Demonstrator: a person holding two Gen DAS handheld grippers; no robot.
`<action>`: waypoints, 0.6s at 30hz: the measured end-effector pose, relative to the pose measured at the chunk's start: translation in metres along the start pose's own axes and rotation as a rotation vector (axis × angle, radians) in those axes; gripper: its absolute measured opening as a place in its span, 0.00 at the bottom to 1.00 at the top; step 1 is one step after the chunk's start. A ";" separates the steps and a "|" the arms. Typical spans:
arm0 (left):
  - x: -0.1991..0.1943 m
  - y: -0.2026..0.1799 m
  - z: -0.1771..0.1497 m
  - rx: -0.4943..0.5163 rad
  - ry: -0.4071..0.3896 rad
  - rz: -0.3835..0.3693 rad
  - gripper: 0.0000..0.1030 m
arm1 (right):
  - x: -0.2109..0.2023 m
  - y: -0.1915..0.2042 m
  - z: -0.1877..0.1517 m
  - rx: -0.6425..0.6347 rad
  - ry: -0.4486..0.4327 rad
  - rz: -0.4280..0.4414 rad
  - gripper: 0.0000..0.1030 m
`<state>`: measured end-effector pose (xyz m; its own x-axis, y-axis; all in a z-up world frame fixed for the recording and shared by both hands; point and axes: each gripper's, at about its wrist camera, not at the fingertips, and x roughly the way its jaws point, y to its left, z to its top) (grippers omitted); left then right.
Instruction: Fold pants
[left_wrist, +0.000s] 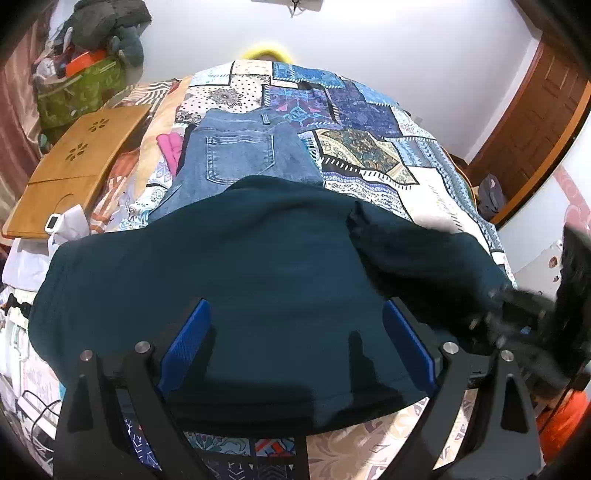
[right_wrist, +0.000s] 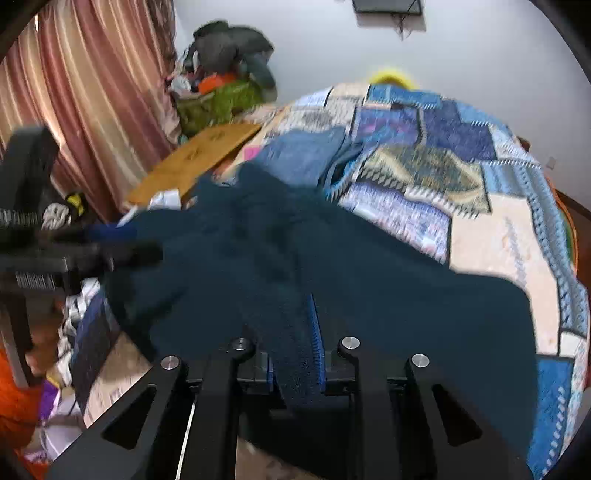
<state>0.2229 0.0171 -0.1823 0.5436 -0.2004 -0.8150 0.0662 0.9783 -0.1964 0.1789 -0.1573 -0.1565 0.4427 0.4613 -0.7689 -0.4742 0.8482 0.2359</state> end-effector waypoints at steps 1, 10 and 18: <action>-0.003 0.000 0.000 -0.001 -0.007 -0.003 0.92 | 0.000 0.001 -0.004 -0.006 -0.007 -0.005 0.19; -0.008 -0.025 0.017 0.039 -0.037 -0.002 0.92 | -0.023 0.008 -0.010 -0.027 -0.030 0.059 0.50; 0.003 -0.070 0.044 0.139 -0.060 -0.012 0.92 | -0.068 -0.032 -0.005 0.027 -0.189 -0.057 0.71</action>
<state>0.2569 -0.0493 -0.1475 0.5912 -0.2124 -0.7780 0.1862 0.9746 -0.1247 0.1604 -0.2175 -0.1147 0.6045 0.4511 -0.6565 -0.4253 0.8797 0.2128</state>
